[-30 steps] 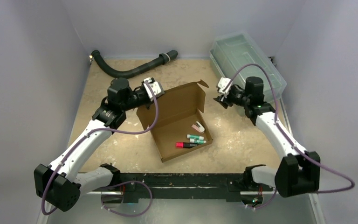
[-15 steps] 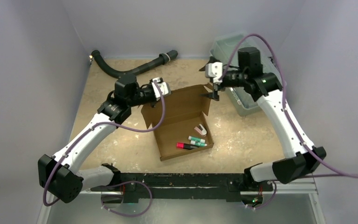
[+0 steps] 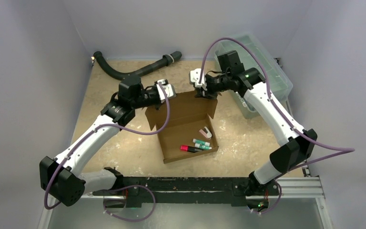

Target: Fold the paper box

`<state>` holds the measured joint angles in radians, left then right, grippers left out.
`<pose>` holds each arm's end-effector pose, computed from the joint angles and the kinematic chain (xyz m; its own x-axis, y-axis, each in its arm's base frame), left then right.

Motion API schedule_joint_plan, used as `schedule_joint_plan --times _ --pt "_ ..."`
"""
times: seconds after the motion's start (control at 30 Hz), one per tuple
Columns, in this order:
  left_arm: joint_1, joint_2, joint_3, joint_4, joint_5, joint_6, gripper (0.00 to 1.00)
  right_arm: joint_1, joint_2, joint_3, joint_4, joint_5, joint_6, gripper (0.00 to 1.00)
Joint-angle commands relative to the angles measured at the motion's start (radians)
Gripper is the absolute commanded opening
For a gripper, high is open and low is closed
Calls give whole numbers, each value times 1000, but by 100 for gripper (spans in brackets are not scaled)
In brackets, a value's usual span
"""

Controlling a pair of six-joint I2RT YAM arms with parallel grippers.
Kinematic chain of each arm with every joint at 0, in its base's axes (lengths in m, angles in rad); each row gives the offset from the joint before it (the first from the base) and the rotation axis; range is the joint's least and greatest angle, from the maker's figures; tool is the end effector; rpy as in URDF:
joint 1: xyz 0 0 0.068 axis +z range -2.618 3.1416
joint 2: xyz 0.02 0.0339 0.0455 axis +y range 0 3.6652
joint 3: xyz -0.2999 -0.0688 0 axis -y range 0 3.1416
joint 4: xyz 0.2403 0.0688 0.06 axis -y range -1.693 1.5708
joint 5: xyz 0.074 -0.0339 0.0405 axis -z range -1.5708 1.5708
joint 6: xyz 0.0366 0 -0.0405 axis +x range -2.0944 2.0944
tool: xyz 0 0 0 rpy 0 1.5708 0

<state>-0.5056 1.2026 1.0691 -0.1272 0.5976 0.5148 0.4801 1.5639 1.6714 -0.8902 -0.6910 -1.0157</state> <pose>0.2166 -0.1434 0.3939 0.2350 0.3351 -0.9124 0.8735 0.3389 0.3495 0.2756 0.1698 0.4268 0.3134 -0.5752 -0.7556 -0.9304 -0.0266 -0.3657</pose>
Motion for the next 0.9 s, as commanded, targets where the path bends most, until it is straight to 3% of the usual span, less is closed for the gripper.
schedule_joint_plan --times 0.0,0.07,0.13,0.3,0.47,0.67,0.77,0.87 --pt "-5 2 31 62 31 -27 0 20 -3 55 -18 42 -13 18" --pt "-5 -5 28 88 5 -74 0 21 -6 53 -11 51 -18 3" --pt "-5 -20 29 111 -41 -151 4 21 -24 34 2 61 -27 0" --pt "-5 -155 -2 163 -273 -436 37 19 -106 -67 70 62 -15 0" --pt "-4 -487 -228 167 -584 -753 68 6 -158 -164 142 64 31 0" --pt "-4 -811 -525 7 -923 -969 68 -8 -177 -186 188 68 100 0" --pt "-3 -823 -600 -8 -973 -1041 56 -10 -179 -189 196 63 117 0" --pt "-3 -720 -626 65 -973 -1070 46 -9 -175 -195 204 71 124 0"
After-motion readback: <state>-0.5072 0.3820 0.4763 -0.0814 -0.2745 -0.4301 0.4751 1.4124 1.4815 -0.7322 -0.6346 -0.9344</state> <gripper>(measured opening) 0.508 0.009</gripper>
